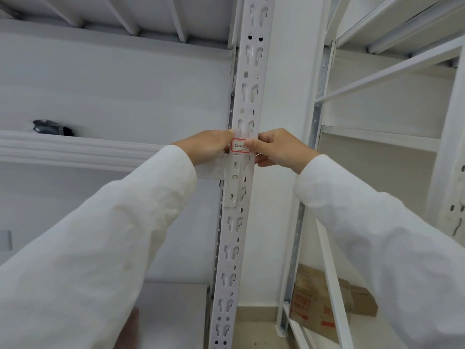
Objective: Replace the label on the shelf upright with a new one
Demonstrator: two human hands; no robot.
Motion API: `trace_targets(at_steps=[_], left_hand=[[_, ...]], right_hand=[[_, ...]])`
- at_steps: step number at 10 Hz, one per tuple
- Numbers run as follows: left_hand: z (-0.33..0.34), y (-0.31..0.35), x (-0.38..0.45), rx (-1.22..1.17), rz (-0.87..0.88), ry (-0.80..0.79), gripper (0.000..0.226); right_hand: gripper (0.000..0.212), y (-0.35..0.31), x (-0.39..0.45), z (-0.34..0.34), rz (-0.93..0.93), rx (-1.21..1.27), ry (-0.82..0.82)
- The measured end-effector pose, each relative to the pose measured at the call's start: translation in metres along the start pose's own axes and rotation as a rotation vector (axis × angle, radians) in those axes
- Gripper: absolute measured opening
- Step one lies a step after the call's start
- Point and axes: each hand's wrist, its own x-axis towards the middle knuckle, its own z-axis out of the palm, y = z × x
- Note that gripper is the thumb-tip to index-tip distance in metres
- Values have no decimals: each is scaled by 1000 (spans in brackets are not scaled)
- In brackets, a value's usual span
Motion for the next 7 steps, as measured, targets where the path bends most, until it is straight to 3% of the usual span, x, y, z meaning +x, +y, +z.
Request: trace_targets(at_steps=[1, 3, 4, 6, 7], left_hand=[[0, -2, 1, 35, 8, 11, 48], [2, -9, -2, 29, 47, 36, 46], [8, -13, -7, 150, 115, 122, 41], [26, -27, -13, 431, 295, 379, 25], [33, -38, -16, 468, 392, 434, 39]], right_hand=[[6, 2, -4, 2, -35, 9, -43], [24, 4, -9, 3, -20, 15, -73], [43, 11, -17, 2, 20, -29, -99], [30, 64, -58, 13, 68, 53, 57], [18, 90, -75, 13, 96, 94, 174]])
